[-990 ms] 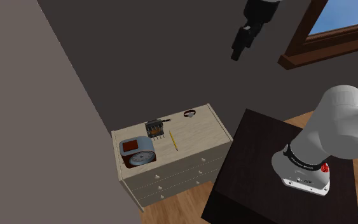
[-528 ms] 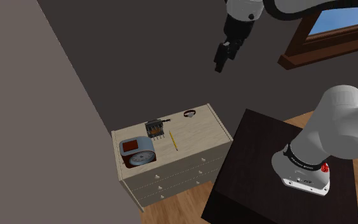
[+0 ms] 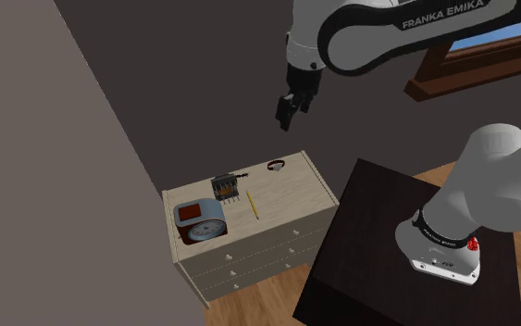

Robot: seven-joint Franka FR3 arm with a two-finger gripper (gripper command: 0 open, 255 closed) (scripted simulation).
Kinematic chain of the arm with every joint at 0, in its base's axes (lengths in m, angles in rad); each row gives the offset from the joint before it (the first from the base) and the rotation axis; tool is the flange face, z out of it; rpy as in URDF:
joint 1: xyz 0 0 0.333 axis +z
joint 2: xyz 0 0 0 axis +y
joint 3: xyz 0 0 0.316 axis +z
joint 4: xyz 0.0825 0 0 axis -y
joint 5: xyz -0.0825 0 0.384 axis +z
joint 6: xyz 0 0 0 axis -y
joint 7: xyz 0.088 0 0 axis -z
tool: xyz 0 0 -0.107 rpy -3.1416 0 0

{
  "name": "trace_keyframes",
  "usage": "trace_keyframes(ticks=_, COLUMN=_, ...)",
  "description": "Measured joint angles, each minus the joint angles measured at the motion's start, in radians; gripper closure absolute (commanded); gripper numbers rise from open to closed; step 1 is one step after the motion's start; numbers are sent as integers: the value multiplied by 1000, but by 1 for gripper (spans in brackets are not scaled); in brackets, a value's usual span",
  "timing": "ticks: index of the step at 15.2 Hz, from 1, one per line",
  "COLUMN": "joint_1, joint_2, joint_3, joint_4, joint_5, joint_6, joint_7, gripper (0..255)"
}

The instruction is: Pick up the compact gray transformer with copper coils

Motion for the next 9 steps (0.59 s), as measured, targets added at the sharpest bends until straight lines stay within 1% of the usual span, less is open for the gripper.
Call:
trace_keyframes(ticks=6, joint_1=16, joint_2=214, joint_3=24, joint_4=41, joint_5=16, joint_6=145, joint_7=39, gripper=0)
trace_keyframes(ticks=9, joint_1=24, joint_2=334, joint_3=34, joint_4=93, joint_5=21, joint_6=199, joint_7=57, gripper=0)
